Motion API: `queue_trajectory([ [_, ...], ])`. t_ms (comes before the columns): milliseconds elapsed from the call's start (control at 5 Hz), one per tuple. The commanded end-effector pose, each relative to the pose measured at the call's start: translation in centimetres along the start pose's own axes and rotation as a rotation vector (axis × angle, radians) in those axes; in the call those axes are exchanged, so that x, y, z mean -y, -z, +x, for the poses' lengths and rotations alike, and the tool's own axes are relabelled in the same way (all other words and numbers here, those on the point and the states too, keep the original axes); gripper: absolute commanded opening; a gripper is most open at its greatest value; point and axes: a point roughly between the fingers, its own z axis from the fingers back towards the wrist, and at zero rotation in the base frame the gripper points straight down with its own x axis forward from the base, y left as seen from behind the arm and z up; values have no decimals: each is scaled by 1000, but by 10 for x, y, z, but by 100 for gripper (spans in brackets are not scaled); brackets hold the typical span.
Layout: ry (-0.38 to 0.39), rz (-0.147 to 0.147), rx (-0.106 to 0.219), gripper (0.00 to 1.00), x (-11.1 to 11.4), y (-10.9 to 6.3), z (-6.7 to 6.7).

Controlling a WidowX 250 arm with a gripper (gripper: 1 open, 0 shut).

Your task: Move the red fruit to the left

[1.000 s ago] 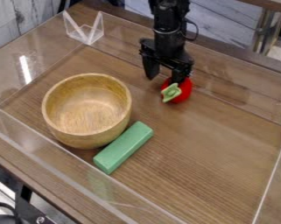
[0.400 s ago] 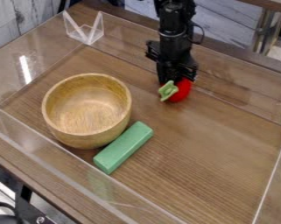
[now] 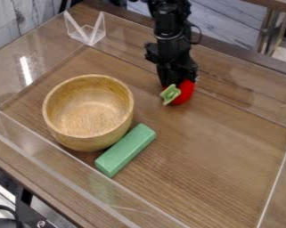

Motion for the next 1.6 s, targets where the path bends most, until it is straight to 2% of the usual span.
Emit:
queue_trajectory([
  [0,2,-1,50,0,-4,-31,9],
  [200,-6,-7,72,0,-8,-51,14],
  [600,-52,-5,128,0,-49,-77,11],
  [800,-146,19,138,0,-73,-77,7],
  [1000,-219,38,138,0,-91,-69,9],
  [1400,-186,52,113,0,-123,-40,7],
])
